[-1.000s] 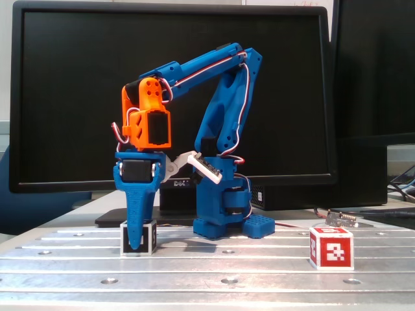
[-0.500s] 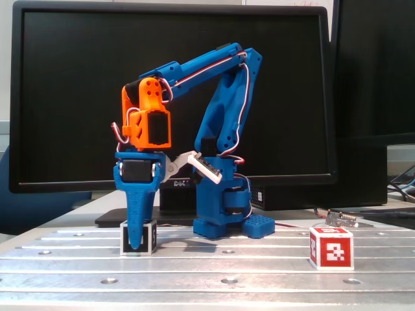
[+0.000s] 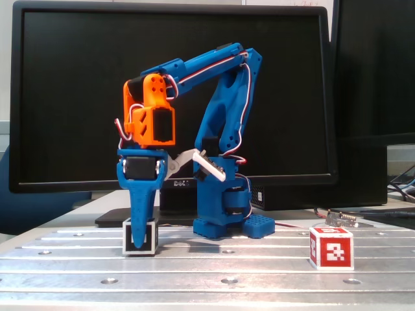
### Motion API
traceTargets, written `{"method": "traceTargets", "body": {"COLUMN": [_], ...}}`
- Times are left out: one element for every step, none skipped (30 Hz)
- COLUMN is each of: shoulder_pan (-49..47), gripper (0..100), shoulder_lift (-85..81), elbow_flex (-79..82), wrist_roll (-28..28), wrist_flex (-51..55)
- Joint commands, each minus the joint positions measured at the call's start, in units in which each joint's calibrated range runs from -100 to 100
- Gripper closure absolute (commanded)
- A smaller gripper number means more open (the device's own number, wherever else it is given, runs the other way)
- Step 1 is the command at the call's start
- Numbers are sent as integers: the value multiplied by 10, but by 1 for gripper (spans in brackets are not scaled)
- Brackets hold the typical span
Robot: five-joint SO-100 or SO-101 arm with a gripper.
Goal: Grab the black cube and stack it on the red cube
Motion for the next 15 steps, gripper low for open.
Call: {"method": "traceTargets", "body": {"shoulder_pan": [-13, -19, -27, -37, -49, -61, -70, -79, -86, -94, -103, -117, -132, -147, -160], "gripper": [85, 85, 85, 85, 85, 85, 85, 85, 85, 85, 85, 85, 85, 85, 85], "shoulder_lift": [-10, -10, -10, -10, -10, -10, -8, -7, -5, -4, -4, -6, -7, -8, -9], "elbow_flex": [-47, -58, -68, -79, -91, -103, -116, -129, -142, -156, -169, -180, -193, -206, -218], "wrist_roll": [-6, -17, -31, -39, -42, -44, -45, -45, -46, -51, -61, -75, -90, -101, -109], "wrist_flex": [27, 33, 39, 48, 59, 73, 87, 99, 112, 124, 133, 143, 151, 162, 174]}}
